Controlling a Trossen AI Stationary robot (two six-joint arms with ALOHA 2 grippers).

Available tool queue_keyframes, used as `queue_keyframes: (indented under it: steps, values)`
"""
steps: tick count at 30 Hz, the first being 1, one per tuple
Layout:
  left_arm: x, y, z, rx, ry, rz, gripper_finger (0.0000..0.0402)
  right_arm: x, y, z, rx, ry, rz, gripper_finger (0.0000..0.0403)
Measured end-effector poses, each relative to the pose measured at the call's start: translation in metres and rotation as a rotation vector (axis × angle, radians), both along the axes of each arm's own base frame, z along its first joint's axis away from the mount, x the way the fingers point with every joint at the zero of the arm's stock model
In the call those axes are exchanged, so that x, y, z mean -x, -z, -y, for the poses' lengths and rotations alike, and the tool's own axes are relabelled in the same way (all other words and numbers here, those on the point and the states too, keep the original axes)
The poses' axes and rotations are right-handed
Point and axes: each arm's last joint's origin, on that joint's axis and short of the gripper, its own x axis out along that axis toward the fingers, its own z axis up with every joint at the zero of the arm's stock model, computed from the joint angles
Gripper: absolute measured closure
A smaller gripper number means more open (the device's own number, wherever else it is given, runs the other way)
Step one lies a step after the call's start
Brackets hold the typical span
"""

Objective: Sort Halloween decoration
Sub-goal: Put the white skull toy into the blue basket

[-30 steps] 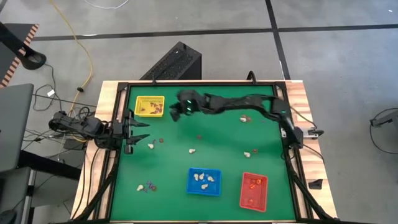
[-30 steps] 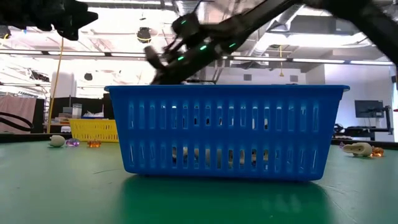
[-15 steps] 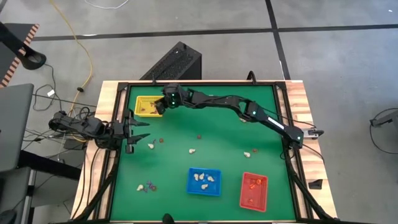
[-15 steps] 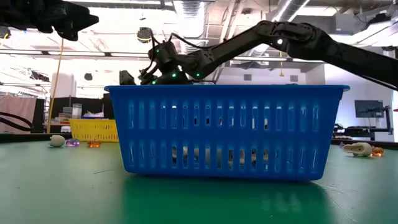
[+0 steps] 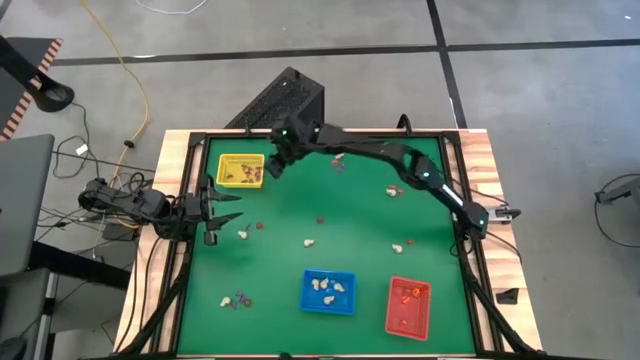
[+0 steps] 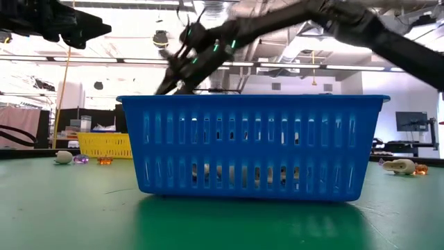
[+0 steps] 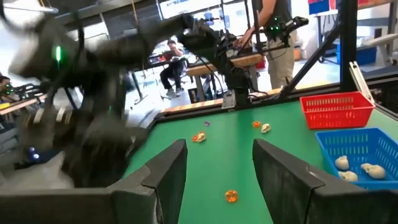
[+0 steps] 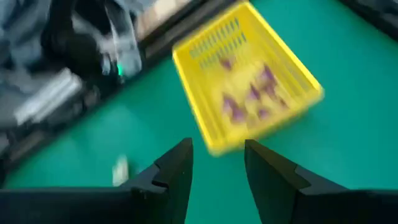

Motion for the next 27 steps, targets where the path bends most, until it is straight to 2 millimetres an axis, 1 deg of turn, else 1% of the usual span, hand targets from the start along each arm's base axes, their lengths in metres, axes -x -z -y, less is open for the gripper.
queue_keyframes:
  steps: [3, 7, 9, 11, 13, 16, 20, 23, 27]
  values:
    - [0.000, 0.000, 0.000, 0.000, 0.000, 0.000, 0.0228, 0.028, -0.030, -0.016, 0.099, 0.006, -0.169, 0.0228]
    - [0.000, 0.000, 0.000, 0.003, 0.001, 0.002, 0.0228, 0.065, -0.061, -0.033, 0.267, 0.114, -0.403, 0.0234]
    - [0.000, 0.000, 0.000, 0.011, 0.001, 0.004, 0.0228, 0.081, -0.067, -0.032, 0.292, 0.168, -0.503, 0.0236]
    - [0.000, 0.000, 0.000, 0.017, 0.002, 0.006, 0.0228, 0.092, -0.065, -0.022, 0.254, 0.236, -0.576, 0.0237]
    - [0.000, 0.000, 0.000, 0.021, 0.006, 0.007, 0.0228, 0.100, -0.057, -0.006, 0.195, 0.305, -0.641, 0.0237]
    - [0.000, 0.000, 0.000, 0.035, 0.010, 0.010, 0.0228, 0.104, -0.038, 0.023, 0.126, 0.406, -0.691, 0.0237]
    - [0.000, -0.001, 0.000, 0.036, 0.010, 0.010, 0.0228, 0.106, -0.005, 0.055, 0.068, 0.479, -0.762, 0.0225]
    - [0.000, -0.001, 0.000, 0.030, 0.004, 0.009, 0.0228, 0.106, 0.018, 0.070, 0.028, 0.517, -0.809, 0.0200]
    - [0.000, -0.001, 0.000, 0.012, -0.001, 0.006, 0.0228, 0.107, 0.043, 0.083, -0.067, 0.505, -0.840, 0.0155]
